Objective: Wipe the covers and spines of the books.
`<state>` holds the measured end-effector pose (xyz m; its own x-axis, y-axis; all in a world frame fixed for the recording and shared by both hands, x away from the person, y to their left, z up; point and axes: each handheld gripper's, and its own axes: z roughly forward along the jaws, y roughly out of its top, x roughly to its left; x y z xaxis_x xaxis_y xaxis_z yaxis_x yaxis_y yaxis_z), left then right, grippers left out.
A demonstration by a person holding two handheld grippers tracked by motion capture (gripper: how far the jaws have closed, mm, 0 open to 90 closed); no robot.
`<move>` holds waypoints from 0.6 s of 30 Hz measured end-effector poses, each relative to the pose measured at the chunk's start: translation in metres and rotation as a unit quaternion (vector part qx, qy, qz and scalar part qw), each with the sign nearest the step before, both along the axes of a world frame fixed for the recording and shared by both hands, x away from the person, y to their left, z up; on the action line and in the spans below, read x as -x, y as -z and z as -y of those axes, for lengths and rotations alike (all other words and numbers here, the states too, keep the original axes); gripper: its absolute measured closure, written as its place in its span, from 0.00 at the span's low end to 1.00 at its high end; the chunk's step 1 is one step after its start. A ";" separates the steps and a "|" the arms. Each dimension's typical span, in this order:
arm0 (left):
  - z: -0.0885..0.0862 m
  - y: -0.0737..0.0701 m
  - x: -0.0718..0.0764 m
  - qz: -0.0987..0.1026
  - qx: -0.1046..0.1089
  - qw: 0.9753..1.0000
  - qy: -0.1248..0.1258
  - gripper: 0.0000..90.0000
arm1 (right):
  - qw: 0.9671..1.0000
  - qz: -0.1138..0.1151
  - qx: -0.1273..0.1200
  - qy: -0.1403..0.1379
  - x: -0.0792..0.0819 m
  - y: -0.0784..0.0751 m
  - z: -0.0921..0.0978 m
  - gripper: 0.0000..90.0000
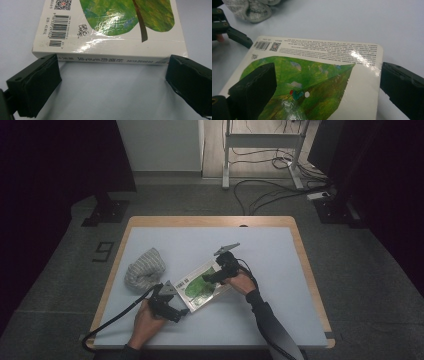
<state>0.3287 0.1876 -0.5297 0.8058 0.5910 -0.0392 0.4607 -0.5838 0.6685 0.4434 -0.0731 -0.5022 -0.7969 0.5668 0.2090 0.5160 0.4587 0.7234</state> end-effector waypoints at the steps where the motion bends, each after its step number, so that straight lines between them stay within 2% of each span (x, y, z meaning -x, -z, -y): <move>1: 0.000 0.000 0.000 0.000 0.000 1.000 0.000 0.00 | 1.000 0.002 -0.001 -0.001 0.001 -0.002 0.000 0.01; 8: 0.000 0.000 0.000 0.000 -0.001 1.000 0.001 0.00 | 1.000 0.004 -0.013 -0.003 0.008 -0.013 0.004 0.02; 9: 0.000 0.000 0.000 0.000 -0.001 1.000 0.001 0.00 | 1.000 -0.002 -0.015 -0.010 0.008 -0.014 0.005 0.08; 11: 0.000 0.000 0.000 0.000 -0.001 1.000 0.001 0.00 | 0.999 -0.020 -0.030 -0.033 0.010 -0.014 0.003 0.11; 14: 0.000 0.000 0.000 0.000 -0.001 1.000 0.001 0.00 | 0.999 0.003 -0.007 -0.034 0.016 -0.017 -0.002 0.11; 18: 0.000 0.000 0.000 0.000 -0.001 1.000 0.001 0.00 | 0.999 0.006 0.001 -0.040 0.014 -0.021 0.000 0.14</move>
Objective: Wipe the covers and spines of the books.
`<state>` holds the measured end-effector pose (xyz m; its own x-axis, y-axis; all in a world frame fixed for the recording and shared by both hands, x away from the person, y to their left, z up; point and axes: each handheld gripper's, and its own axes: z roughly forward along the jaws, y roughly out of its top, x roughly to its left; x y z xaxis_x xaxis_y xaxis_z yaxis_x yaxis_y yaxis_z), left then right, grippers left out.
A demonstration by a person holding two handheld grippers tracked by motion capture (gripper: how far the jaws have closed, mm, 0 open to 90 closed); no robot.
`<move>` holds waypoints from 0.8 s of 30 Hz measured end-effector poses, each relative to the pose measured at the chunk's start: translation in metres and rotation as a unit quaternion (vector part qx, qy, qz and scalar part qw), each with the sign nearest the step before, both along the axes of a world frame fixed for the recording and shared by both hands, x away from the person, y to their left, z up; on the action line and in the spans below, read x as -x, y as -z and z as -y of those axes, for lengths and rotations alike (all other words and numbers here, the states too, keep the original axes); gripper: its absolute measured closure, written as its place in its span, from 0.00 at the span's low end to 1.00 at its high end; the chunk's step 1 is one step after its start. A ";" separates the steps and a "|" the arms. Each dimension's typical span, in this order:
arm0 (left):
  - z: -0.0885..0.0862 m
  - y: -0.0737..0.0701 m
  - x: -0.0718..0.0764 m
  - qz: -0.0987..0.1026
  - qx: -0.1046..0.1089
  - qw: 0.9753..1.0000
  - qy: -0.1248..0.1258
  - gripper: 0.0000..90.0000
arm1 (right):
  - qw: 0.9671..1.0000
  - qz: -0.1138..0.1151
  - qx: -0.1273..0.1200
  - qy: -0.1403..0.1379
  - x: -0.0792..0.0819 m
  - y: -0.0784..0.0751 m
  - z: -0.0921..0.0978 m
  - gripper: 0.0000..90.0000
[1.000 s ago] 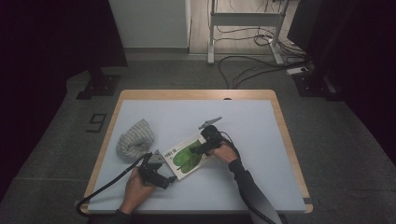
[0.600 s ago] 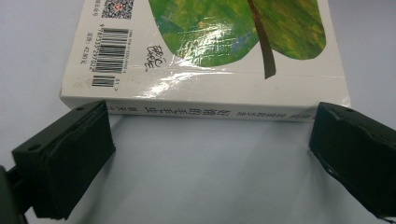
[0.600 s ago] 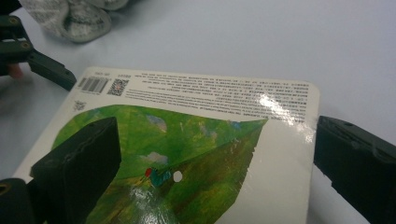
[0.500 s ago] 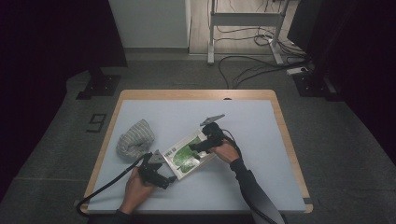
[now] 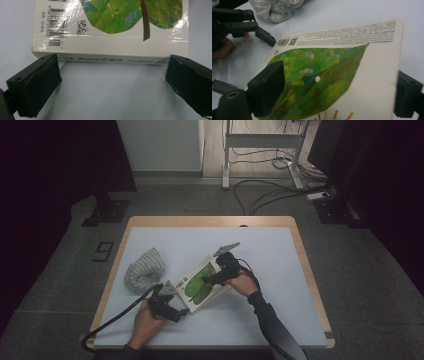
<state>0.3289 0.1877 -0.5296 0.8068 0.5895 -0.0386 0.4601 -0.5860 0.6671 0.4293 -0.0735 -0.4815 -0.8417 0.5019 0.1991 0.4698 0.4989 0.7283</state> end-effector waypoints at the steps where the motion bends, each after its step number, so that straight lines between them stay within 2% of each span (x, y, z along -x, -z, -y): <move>1: 0.000 0.000 0.000 0.000 0.000 1.000 0.000 0.00 | 1.000 0.002 0.005 -0.003 -0.001 -0.001 0.001 0.15; 4: 0.000 0.000 0.000 0.000 0.000 1.000 0.000 0.00 | 1.000 -0.001 0.016 -0.016 -0.002 -0.003 0.006 0.17; 11: 0.000 0.000 0.000 0.000 0.000 1.000 0.000 0.00 | 0.999 -0.015 0.029 -0.038 -0.007 -0.008 0.022 0.41; 15: 0.000 0.000 0.000 0.002 -0.002 1.000 0.001 0.00 | 0.998 -0.020 0.035 -0.042 -0.006 -0.008 0.025 0.47; 22: 0.000 -0.001 0.004 0.010 -0.013 1.000 0.001 0.02 | 0.998 -0.013 0.027 -0.050 -0.001 -0.013 0.030 0.59; 24: -0.002 -0.002 0.005 0.007 -0.007 1.000 -0.004 0.04 | 0.998 -0.008 0.023 -0.053 0.001 -0.015 0.032 0.61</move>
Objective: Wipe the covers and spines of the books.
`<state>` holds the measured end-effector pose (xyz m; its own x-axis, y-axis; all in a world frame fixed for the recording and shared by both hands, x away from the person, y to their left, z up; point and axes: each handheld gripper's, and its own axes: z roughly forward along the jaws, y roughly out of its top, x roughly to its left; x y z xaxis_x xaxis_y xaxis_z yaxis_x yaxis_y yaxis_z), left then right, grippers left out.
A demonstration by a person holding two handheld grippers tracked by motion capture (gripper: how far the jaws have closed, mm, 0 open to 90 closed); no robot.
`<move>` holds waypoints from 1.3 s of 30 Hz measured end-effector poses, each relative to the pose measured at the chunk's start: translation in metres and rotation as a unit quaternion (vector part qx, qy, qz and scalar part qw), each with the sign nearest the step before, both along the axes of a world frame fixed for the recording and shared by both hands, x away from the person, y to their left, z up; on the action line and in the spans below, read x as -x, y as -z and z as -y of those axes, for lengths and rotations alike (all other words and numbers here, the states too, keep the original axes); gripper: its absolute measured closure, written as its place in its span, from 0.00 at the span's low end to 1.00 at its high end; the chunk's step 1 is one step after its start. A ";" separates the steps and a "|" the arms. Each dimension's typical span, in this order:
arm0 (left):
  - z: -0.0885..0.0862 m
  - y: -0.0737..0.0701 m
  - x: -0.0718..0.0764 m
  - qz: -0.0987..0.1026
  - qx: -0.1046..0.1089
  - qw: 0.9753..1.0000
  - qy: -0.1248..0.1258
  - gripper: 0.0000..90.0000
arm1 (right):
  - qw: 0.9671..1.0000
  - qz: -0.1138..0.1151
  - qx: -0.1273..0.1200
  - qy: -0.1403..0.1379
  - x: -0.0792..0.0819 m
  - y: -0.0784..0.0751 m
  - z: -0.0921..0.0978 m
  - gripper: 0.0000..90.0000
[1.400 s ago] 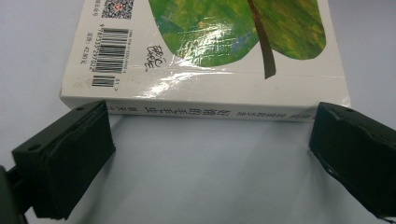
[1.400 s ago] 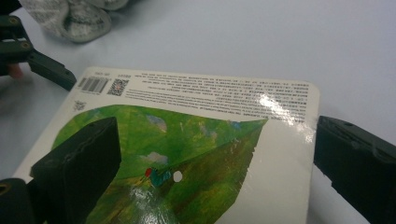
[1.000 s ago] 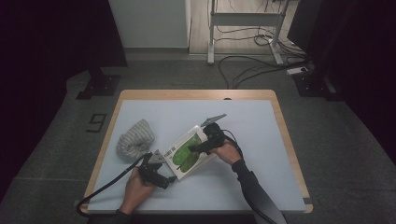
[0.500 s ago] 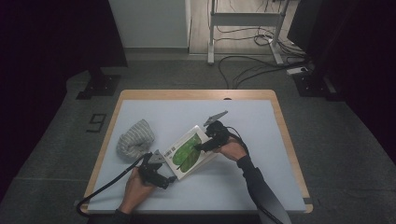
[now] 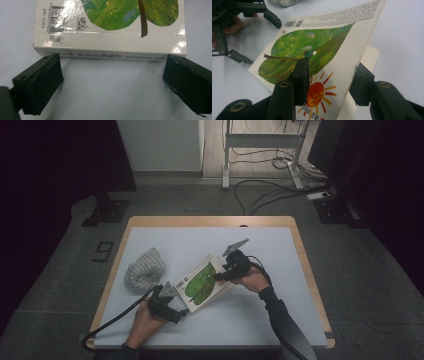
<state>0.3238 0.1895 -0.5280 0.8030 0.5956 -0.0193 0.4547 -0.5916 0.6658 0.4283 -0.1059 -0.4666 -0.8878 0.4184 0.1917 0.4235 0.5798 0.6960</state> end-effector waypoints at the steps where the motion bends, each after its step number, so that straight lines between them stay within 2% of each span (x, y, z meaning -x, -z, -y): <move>1: -0.002 -0.001 0.000 -0.005 0.008 1.000 -0.003 0.04 | 1.000 0.003 -0.002 -0.002 0.001 -0.001 0.001 0.62; 3: -0.005 -0.002 -0.003 -0.020 0.020 1.000 -0.010 0.05 | 1.000 0.007 -0.008 -0.005 0.004 -0.002 0.004 0.65; 5: -0.006 -0.004 -0.004 -0.020 0.025 0.999 -0.012 0.05 | 1.000 0.010 -0.013 -0.009 0.007 -0.004 0.007 0.67; 8: -0.008 -0.009 -0.007 -0.023 0.052 0.998 -0.013 0.06 | 1.000 0.013 -0.015 -0.014 0.012 -0.006 0.010 0.69; 10: -0.009 -0.013 -0.009 -0.025 0.062 0.998 -0.016 0.07 | 0.999 0.017 -0.020 -0.019 0.015 -0.007 0.013 0.72; 17: -0.012 -0.017 -0.012 -0.027 0.052 0.998 -0.018 0.07 | 0.999 0.018 -0.036 -0.025 0.027 -0.007 0.023 0.76; 19: -0.006 -0.018 -0.012 -0.021 0.026 0.999 -0.011 0.07 | 0.999 0.018 -0.039 -0.025 0.030 -0.005 0.026 0.77; 21: 0.001 -0.020 -0.012 -0.020 0.017 1.000 0.000 0.06 | 0.999 0.016 -0.042 -0.027 0.032 -0.003 0.030 0.78; 23: 0.007 -0.023 -0.014 -0.016 -0.001 1.000 0.001 0.05 | 0.999 0.013 -0.046 -0.025 0.035 -0.001 0.033 0.79; 25: 0.008 -0.024 -0.016 -0.022 0.016 1.000 0.004 0.06 | 0.998 0.012 -0.049 -0.024 0.037 0.000 0.035 0.79; 28: 0.011 -0.023 -0.018 -0.023 0.009 1.000 0.002 0.06 | 0.998 0.010 -0.051 -0.025 0.040 0.002 0.039 0.79; 31: 0.014 -0.021 -0.022 -0.033 0.006 0.999 0.003 0.06 | 0.998 0.006 -0.053 -0.021 0.042 0.005 0.042 0.80; 34: 0.017 -0.020 -0.027 -0.038 0.012 0.999 0.006 0.06 | 0.998 0.004 -0.056 -0.022 0.044 0.009 0.045 0.80; 36: 0.018 -0.021 -0.029 -0.040 0.025 0.999 0.007 0.09 | 0.998 0.001 -0.057 -0.021 0.045 0.012 0.048 0.80; 39: 0.018 -0.020 -0.033 -0.054 0.048 0.997 0.011 0.15 | 0.998 -0.004 -0.058 -0.019 0.046 0.016 0.051 0.80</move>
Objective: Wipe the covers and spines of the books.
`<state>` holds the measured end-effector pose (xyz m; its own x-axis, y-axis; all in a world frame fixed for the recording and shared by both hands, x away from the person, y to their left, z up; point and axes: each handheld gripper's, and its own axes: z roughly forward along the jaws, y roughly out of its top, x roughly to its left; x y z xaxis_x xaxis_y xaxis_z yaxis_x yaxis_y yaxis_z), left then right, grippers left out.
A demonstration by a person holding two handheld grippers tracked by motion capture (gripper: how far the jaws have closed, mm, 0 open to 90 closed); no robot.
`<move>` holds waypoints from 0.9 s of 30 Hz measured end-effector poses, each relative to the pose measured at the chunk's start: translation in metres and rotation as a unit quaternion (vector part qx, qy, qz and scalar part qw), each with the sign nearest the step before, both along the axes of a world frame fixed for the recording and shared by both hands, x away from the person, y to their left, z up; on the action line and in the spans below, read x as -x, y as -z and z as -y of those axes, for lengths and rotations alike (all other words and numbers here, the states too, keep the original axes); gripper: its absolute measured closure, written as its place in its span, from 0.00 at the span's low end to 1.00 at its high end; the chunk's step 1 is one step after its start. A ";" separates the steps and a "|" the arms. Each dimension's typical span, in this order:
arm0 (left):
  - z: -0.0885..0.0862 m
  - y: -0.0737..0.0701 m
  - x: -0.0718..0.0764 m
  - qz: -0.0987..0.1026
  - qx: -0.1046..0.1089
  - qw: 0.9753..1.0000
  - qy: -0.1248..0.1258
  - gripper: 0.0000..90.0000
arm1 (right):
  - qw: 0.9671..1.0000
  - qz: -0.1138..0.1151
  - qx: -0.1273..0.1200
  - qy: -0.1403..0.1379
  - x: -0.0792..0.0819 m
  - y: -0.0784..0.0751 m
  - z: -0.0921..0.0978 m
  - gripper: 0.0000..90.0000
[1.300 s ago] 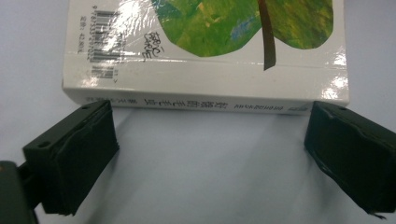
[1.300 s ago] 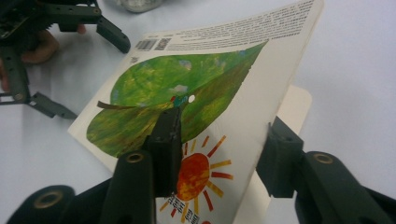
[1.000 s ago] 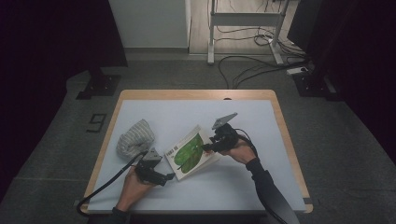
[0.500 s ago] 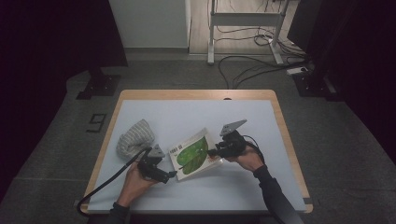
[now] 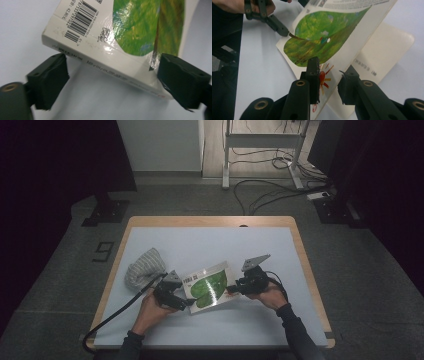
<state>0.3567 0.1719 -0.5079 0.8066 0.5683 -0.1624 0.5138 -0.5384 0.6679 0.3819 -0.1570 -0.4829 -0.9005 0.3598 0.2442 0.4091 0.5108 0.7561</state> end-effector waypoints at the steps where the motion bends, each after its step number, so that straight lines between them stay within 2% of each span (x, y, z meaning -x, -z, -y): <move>1: 0.000 0.000 -0.001 -0.003 0.003 1.000 0.002 0.16 | 1.000 -0.002 0.000 0.001 0.000 0.002 0.001 0.79; 8: -0.001 -0.004 -0.003 -0.005 0.016 1.000 0.001 0.26 | 1.000 -0.014 -0.012 0.004 0.000 0.010 0.007 0.77; 13: 0.005 -0.014 -0.001 0.020 -0.013 1.000 0.008 0.29 | 1.000 -0.013 0.010 0.018 -0.001 0.014 0.007 0.68; 15: 0.004 -0.016 -0.001 0.028 -0.005 1.000 0.006 0.34 | 0.999 -0.013 0.017 0.025 -0.001 0.017 0.007 0.65; 18: 0.004 -0.017 -0.001 0.027 -0.001 1.000 0.005 0.37 | 0.999 -0.016 0.009 0.029 0.000 0.019 0.010 0.65; 22: 0.004 -0.018 0.000 0.031 -0.001 1.000 0.006 0.38 | 0.999 -0.011 0.017 0.036 0.001 0.017 0.008 0.64; 27: 0.003 -0.020 0.002 0.038 0.000 0.999 0.010 0.42 | 0.998 0.006 0.022 0.063 0.000 0.010 0.010 0.63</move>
